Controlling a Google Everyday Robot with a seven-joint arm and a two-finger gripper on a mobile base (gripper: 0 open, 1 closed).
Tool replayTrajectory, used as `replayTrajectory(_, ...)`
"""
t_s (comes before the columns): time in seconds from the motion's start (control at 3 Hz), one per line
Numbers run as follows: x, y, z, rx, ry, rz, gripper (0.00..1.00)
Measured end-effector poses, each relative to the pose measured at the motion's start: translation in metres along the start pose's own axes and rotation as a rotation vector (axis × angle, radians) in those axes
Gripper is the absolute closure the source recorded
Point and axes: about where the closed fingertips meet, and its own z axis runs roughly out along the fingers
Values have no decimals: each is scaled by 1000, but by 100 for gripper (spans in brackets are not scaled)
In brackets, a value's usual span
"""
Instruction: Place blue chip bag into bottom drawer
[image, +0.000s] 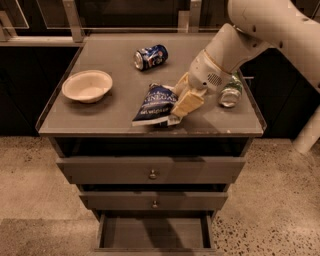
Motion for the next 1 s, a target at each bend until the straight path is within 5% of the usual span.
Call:
replayTrajectory(0.67,19,100,-71,-12,15,163,100)
replayTrajectory(1.0,30,130,-74,-39,-9,203,100)
